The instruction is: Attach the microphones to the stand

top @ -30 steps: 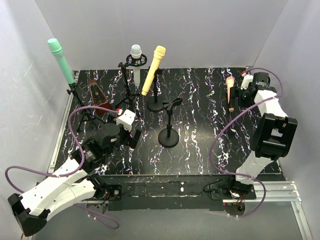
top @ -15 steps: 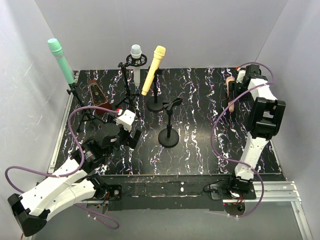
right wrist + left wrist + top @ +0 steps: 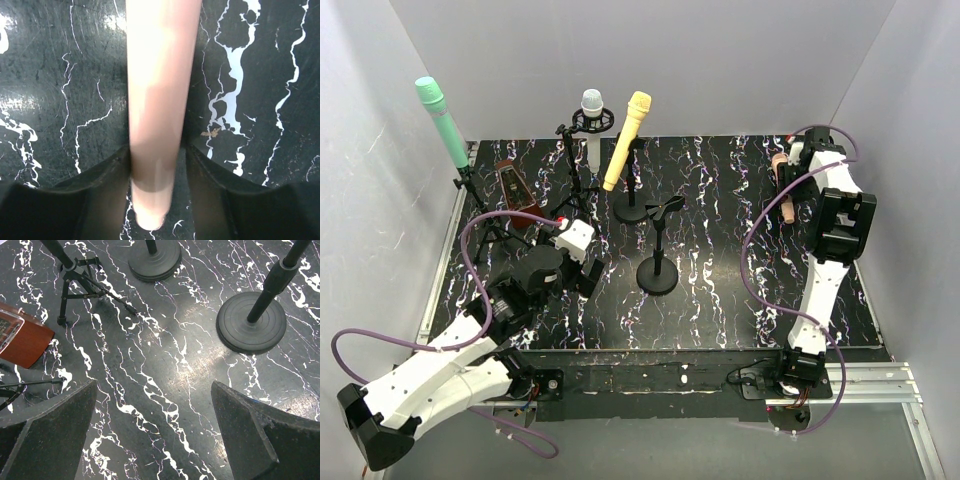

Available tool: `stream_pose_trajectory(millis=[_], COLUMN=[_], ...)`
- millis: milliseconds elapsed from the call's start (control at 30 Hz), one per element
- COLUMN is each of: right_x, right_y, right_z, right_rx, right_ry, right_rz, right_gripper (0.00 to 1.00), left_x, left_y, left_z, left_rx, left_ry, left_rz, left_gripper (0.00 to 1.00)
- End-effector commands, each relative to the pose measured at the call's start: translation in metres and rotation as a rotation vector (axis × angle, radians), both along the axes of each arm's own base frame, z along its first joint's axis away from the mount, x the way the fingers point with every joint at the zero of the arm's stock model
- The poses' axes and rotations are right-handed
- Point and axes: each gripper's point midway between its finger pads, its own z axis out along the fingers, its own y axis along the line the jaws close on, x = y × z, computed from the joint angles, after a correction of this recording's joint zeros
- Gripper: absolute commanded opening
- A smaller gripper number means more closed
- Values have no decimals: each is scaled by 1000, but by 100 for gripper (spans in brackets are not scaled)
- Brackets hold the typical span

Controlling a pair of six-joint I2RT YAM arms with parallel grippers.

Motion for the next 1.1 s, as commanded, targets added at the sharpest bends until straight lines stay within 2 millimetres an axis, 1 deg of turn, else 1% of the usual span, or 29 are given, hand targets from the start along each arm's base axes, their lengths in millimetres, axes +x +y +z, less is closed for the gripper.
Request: stream_pose_trajectory(millis=[0, 33, 100, 167, 233, 333, 533, 633, 700, 767, 833, 933, 1067], right_x=[4, 4, -2, -13, -28, -64, -156, -192, -209, -220, -224, -223, -222], right_y=[3, 6, 11, 17, 21, 29, 43, 50, 55, 59, 61, 61, 52], right_z=[4, 5, 3, 4, 8, 12, 12, 6, 2, -1, -4, -7, -13], right_rx=[1, 13, 39, 65, 77, 90, 91, 109, 127, 157, 172, 175, 125], right_ry=[12, 13, 34, 55, 78, 120, 162, 192, 221, 245, 259, 260, 265], right_rz=[37, 51, 77, 98, 116, 158, 257, 275, 303, 321, 332, 322, 306], right_gripper=[50, 46, 38, 29, 24, 22, 26, 29, 32, 33, 36, 40, 43], left_x=[3, 3, 3, 4, 3, 3, 1, 0, 0, -1, -1, -3, -3], left_y=[1, 1, 1, 1, 2, 3, 3, 2, 1, 1, 0, 1, 2], left_z=[8, 7, 6, 6, 8, 9, 15, 14, 15, 17, 18, 18, 21], left_rx=[-3, -1, 2, 3, -1, -7, -28, -32, -37, -44, -53, -62, -72], left_ry=[-18, -17, -14, -16, -19, -24, -34, -32, -33, -34, -34, -35, -44], left_rz=[11, 10, 12, 13, 13, 15, 10, 5, 3, 0, -3, -4, 1], left_gripper=[98, 98, 98, 98, 98, 98, 98, 98, 98, 98, 98, 98, 98])
